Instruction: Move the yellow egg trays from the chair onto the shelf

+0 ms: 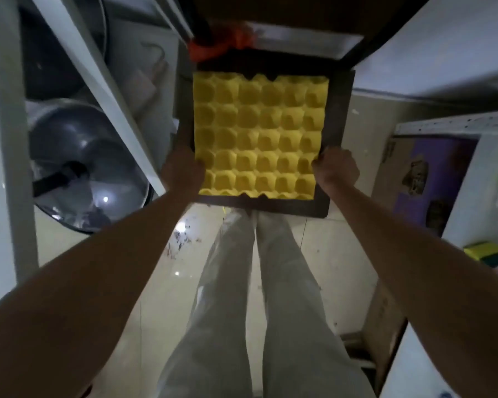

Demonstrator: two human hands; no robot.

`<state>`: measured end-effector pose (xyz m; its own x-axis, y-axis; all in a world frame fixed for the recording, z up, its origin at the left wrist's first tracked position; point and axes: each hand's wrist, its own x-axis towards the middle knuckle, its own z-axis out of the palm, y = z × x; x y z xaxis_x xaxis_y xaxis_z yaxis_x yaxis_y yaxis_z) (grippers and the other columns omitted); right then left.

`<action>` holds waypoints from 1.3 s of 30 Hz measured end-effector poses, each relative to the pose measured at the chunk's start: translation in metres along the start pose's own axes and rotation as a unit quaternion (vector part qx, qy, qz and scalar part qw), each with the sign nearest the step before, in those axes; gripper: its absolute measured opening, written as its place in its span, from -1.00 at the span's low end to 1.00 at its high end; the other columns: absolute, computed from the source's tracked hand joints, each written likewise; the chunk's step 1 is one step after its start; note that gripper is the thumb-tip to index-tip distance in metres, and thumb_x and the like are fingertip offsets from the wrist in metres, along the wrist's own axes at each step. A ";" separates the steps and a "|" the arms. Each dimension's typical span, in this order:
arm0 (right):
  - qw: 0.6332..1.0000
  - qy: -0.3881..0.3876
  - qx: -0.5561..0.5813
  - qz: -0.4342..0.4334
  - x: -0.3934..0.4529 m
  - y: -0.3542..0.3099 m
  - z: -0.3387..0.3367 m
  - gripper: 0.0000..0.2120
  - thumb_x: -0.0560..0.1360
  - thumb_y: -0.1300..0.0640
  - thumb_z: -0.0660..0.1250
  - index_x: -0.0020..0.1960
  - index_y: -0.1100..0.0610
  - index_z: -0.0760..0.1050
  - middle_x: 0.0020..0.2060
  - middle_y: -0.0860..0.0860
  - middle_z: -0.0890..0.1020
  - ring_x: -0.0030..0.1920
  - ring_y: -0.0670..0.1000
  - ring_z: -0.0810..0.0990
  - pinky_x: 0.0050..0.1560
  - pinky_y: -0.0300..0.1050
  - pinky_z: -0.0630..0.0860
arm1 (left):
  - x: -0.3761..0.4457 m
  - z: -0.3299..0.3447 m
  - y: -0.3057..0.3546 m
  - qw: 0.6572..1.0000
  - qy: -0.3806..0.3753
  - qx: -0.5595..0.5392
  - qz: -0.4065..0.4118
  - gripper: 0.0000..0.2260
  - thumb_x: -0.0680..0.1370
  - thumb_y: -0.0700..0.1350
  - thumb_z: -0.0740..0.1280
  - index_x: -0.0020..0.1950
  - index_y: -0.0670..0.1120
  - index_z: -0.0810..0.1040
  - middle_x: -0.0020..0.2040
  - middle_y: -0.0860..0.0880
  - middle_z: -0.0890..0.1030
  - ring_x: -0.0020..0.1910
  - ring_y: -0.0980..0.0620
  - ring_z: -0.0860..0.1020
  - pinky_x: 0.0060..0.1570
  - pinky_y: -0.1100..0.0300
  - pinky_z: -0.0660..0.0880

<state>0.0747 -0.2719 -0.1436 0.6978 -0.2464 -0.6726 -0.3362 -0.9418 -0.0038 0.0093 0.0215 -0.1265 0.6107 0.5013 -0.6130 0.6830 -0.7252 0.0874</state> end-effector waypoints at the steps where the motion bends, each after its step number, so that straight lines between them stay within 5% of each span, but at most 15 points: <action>1: 1.000 0.008 -0.013 -0.006 0.003 0.001 0.001 -0.76 0.51 0.00 0.30 0.10 0.07 0.60 0.03 0.14 0.65 0.04 0.25 0.66 -0.16 -0.03 0.44 | 0.003 0.001 -0.002 1.000 0.012 0.014 -0.005 -0.69 0.58 -0.17 0.23 0.32 -0.09 0.51 0.07 -0.20 0.68 0.05 -0.28 0.66 0.05 -0.14 0.63; 9: 0.994 0.033 0.000 -0.108 0.016 0.012 -0.009 -0.79 0.48 0.01 0.38 0.06 0.06 0.62 -0.07 0.14 0.68 -0.02 0.24 0.65 -0.18 -0.08 0.46 | 0.009 0.005 0.001 0.997 0.053 0.044 0.022 -0.56 0.52 -0.23 0.21 0.40 -0.02 0.46 0.00 -0.16 0.67 -0.04 -0.30 0.65 -0.19 0.00 0.43; 14: 0.991 0.028 0.049 -0.118 0.012 0.012 -0.014 -0.82 0.50 0.07 0.35 0.07 0.07 0.59 -0.05 0.13 0.69 -0.01 0.22 0.65 -0.10 0.01 0.60 | 0.017 0.000 -0.002 0.999 0.028 0.036 0.019 -0.60 0.55 -0.20 0.19 0.38 -0.10 0.50 0.01 -0.23 0.66 -0.01 -0.31 0.64 -0.03 -0.13 0.62; 19: 0.989 0.029 0.083 -0.122 -0.004 0.015 -0.016 -0.85 0.54 0.10 0.35 0.08 0.13 0.57 -0.03 0.13 0.69 0.00 0.21 0.64 -0.08 0.03 0.60 | 0.007 -0.010 0.002 0.998 0.058 0.015 0.008 -0.59 0.58 -0.19 0.16 0.42 -0.06 0.48 0.02 -0.23 0.67 0.03 -0.30 0.64 0.00 -0.15 0.62; 26: 0.972 0.083 0.220 -0.022 -0.072 0.051 -0.044 -0.91 0.54 0.16 0.27 0.01 0.16 0.45 -0.25 0.05 0.56 -0.22 0.14 0.54 -0.31 -0.12 0.30 | -0.048 -0.053 0.048 0.964 -0.031 -0.262 -0.026 -0.61 0.43 -0.07 0.33 0.25 -0.07 0.44 -0.05 -0.05 0.60 -0.22 -0.08 0.62 -0.28 0.03 0.62; 29: 0.935 0.143 0.323 0.012 -0.116 0.071 -0.069 -0.91 0.55 0.18 0.27 -0.02 0.15 0.37 -0.36 -0.05 0.44 -0.36 0.00 0.44 -0.36 -0.12 0.26 | -0.078 -0.080 0.079 0.967 -0.036 -0.252 -0.014 -0.64 0.45 -0.09 0.31 0.22 -0.18 0.46 0.00 -0.18 0.62 -0.05 -0.25 0.67 -0.10 -0.15 0.67; 31: 0.894 0.189 0.403 0.044 -0.155 0.092 -0.094 -0.88 0.53 0.17 0.29 -0.03 0.15 0.35 -0.36 -0.10 0.40 -0.38 -0.11 0.41 -0.33 -0.12 0.30 | -0.108 -0.098 0.104 0.972 -0.027 -0.231 0.039 -0.66 0.49 -0.13 0.32 0.24 -0.17 0.43 -0.01 -0.12 0.57 0.00 -0.20 0.60 -0.03 -0.07 0.59; 34: 0.845 0.265 0.459 0.069 -0.229 0.135 -0.127 -0.85 0.49 0.13 0.25 -0.03 0.17 0.32 -0.32 -0.07 0.41 -0.33 -0.03 0.43 -0.32 -0.11 0.28 | -0.167 -0.123 0.145 0.963 -0.023 -0.217 0.156 -0.68 0.54 -0.16 0.31 0.29 -0.15 0.45 -0.04 0.00 0.50 0.04 -0.11 0.53 -0.01 0.03 0.44; 37: 0.803 0.324 0.478 0.147 -0.316 0.180 -0.144 -0.85 0.52 0.18 0.30 0.04 0.14 0.37 -0.20 -0.02 0.51 -0.17 0.08 0.52 -0.24 -0.11 0.31 | -0.239 -0.144 0.178 0.948 -0.043 -0.152 0.275 -0.69 0.57 -0.12 0.32 0.29 -0.20 0.54 0.17 -0.17 0.61 0.18 -0.20 0.57 0.21 -0.10 0.52; 39: 0.785 0.333 0.477 0.211 -0.380 0.209 -0.152 -0.83 0.52 0.15 0.31 0.10 0.11 0.43 -0.14 0.01 0.57 -0.14 0.09 0.52 -0.18 -0.08 0.35 | -0.295 -0.157 0.191 0.925 -0.029 -0.117 0.359 -0.75 0.56 -0.10 0.34 0.17 -0.20 0.62 0.10 -0.23 0.67 0.11 -0.24 0.62 0.14 -0.04 0.53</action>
<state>-0.1645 -0.4099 0.2234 0.4657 -0.8553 -0.2272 -0.7255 -0.2220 -0.6515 0.0227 -0.1910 0.1940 0.9232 -0.1017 -0.3706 0.1808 -0.7360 0.6524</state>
